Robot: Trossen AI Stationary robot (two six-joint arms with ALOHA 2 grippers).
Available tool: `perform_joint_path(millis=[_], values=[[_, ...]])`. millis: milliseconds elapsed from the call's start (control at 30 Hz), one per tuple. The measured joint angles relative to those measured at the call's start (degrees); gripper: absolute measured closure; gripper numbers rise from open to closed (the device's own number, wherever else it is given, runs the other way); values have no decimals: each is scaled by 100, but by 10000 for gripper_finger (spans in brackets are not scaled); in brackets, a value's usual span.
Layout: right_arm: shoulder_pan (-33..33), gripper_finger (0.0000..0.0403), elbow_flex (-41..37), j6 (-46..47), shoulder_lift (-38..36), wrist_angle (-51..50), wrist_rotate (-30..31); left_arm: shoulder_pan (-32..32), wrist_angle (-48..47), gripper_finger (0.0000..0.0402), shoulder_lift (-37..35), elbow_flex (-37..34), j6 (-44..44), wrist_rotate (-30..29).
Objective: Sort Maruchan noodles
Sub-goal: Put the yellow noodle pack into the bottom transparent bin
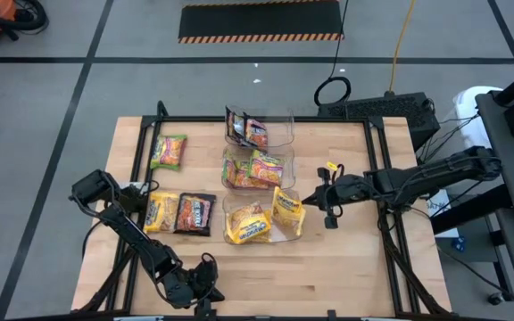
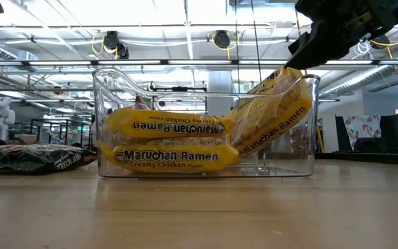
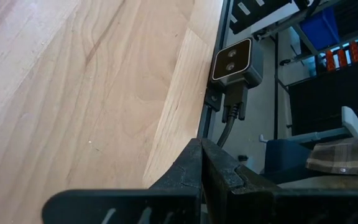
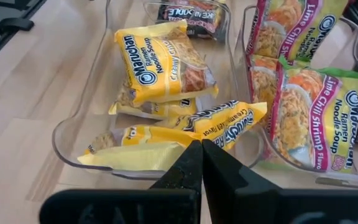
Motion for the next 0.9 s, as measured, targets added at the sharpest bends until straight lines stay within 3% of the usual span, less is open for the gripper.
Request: perform_joint_path(millis=[333, 500, 700, 900], values=[[0, 403, 0, -1, 0, 0, -541, 0, 0, 401, 0, 0, 0, 2], [22, 403, 0, -74, 0, 2, -1, 0, -1, 401, 0, 0, 0, 2], [43, 403, 0, -133, 0, 2, -23, 0, 24, 401, 0, 0, 0, 2], [149, 403, 0, 189, 0, 35, -530, 0, 24, 401, 0, 0, 3, 2]])
